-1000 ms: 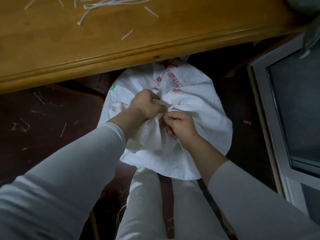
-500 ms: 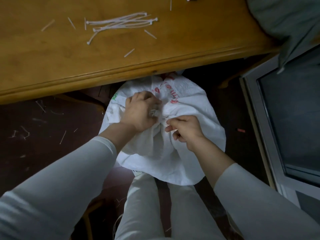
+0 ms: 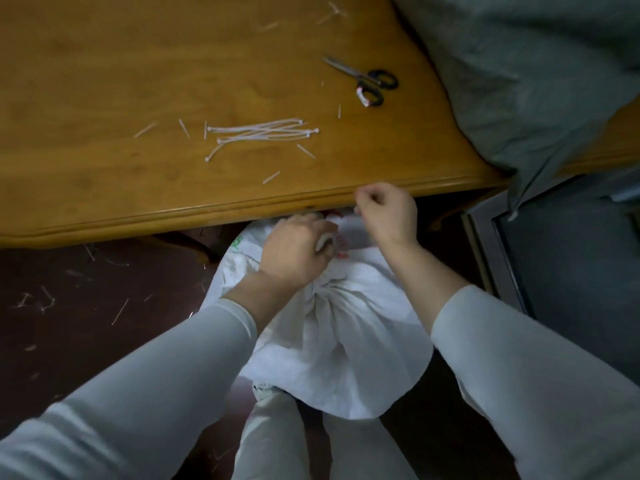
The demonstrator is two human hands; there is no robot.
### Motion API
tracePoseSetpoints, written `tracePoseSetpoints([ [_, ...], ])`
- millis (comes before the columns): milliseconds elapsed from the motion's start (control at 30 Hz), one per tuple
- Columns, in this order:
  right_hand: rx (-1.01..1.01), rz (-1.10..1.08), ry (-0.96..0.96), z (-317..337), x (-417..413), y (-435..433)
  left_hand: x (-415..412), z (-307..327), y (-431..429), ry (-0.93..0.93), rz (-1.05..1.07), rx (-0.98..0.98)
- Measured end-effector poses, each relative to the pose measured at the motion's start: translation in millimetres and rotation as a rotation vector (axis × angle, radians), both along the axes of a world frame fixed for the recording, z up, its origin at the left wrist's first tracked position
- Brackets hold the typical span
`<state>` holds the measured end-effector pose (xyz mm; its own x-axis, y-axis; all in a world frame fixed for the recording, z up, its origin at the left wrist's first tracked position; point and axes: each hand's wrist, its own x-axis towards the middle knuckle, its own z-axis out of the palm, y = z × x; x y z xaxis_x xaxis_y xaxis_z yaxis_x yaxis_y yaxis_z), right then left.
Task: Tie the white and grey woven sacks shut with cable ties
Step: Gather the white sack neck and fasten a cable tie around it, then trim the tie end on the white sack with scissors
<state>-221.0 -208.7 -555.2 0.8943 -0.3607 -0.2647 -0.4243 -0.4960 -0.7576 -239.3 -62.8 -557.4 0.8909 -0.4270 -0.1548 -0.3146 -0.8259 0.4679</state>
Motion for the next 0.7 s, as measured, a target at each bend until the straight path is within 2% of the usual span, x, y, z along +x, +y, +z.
tracePoseSetpoints([
  [100, -0.161, 0.060, -0.120, 17, 42, -12, 26, 20, -6, -0.175, 0.067, -0.010],
  [200, -0.296, 0.150, -0.139, 18, 88, -25, 58, 33, -16, -0.141, 0.144, 0.018],
  [400, -0.527, 0.247, -0.060, 5, 160, -41, 106, 34, -29, -0.005, 0.224, 0.089],
  [700, -0.555, 0.214, 0.157, 2, 199, -48, 113, 24, -28, 0.078, 0.351, -0.001],
])
